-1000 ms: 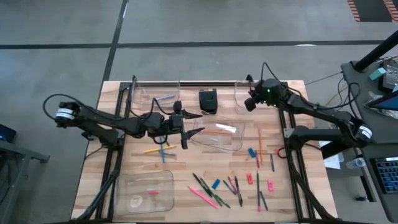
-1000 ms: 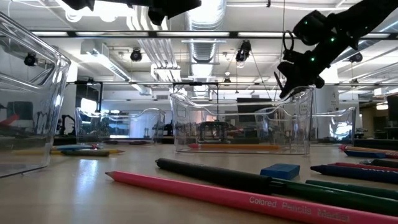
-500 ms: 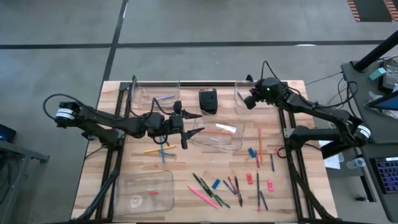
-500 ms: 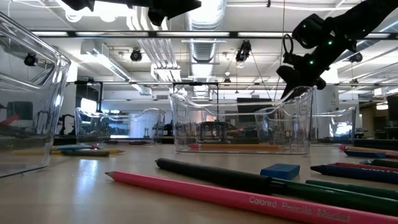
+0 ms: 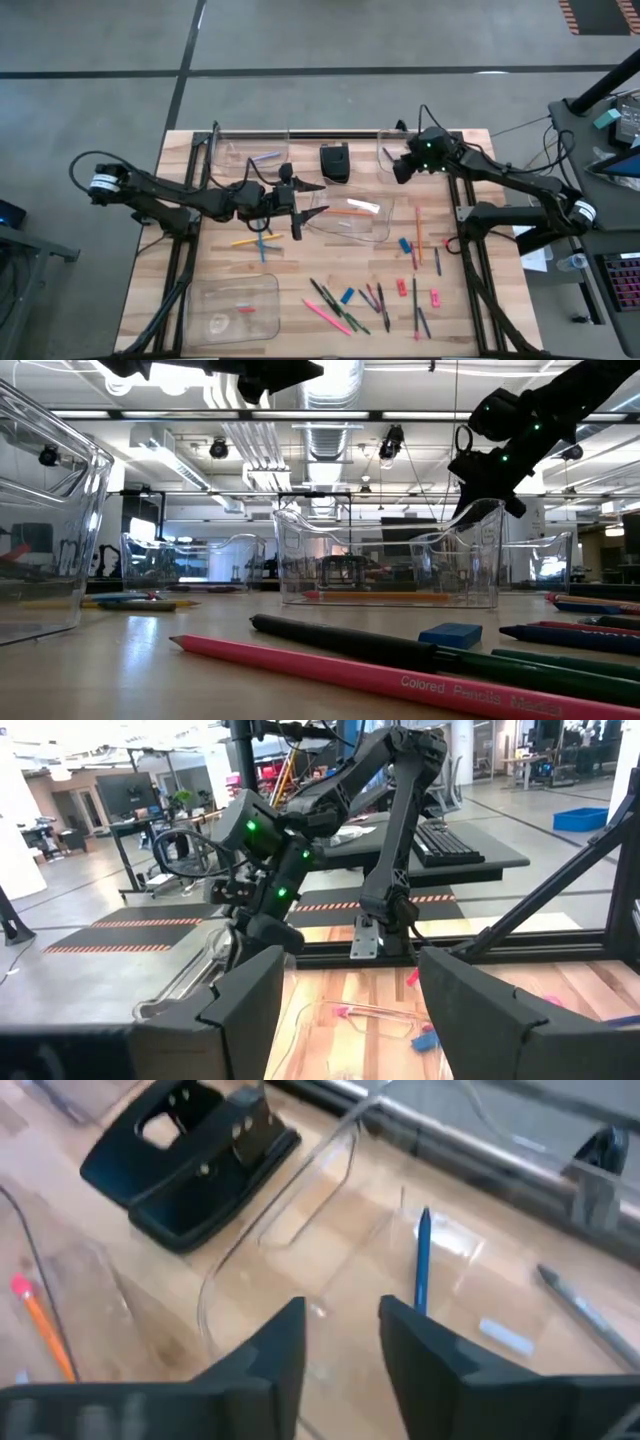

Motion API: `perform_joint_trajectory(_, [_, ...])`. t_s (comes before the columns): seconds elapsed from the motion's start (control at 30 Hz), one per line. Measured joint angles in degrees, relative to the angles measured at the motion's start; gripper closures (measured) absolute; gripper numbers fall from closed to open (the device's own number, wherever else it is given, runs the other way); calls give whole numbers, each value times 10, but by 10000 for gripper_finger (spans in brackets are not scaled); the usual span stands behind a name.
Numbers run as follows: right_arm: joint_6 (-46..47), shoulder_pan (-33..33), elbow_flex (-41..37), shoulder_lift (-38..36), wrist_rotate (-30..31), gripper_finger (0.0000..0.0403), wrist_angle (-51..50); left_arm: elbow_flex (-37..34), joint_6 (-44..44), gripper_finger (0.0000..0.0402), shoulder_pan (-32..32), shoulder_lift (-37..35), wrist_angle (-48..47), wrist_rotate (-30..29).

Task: Sort crayons/erasers/pens/pencils in bins
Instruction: Put the blue crayon into the top right transparent bin

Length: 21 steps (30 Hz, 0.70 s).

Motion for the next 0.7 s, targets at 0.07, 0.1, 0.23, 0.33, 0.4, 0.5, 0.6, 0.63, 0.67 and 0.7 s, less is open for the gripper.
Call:
perform_joint_trajectory(0.07, [0,0,12,0,0,254,-40,0,0,183,0,0,0,0])
perform_joint_trajectory(0.1, [0,0,18,0,0,239,-63,-1,0,183,0,0,0,0])
perform_joint_trajectory(0.23, [-9,4,51,0,0,177,-157,-1,0,183,0,0,0,0])
perform_joint_trajectory(0.33, [-1,17,72,0,0,137,-216,-2,0,183,0,0,-3,0])
perform_joint_trajectory(0.4, [12,28,82,0,-4,119,-244,-2,0,183,0,-1,-16,0])
perform_joint_trajectory(0.5, [11,52,89,-3,-31,110,-268,1,1,183,2,-4,-32,0])
perform_joint_trajectory(0.6, [20,85,97,-9,-66,113,-290,1,4,183,5,-9,-35,-2])
perform_joint_trajectory(0.63, [27,97,98,-12,-71,116,-297,2,5,183,7,-11,-42,-4])
perform_joint_trajectory(0.67, [36,110,100,-16,-71,119,-305,2,5,183,9,-11,-48,-9])
perform_joint_trajectory(0.7, [45,123,101,-20,-71,122,-314,2,5,183,11,-12,-51,-12])
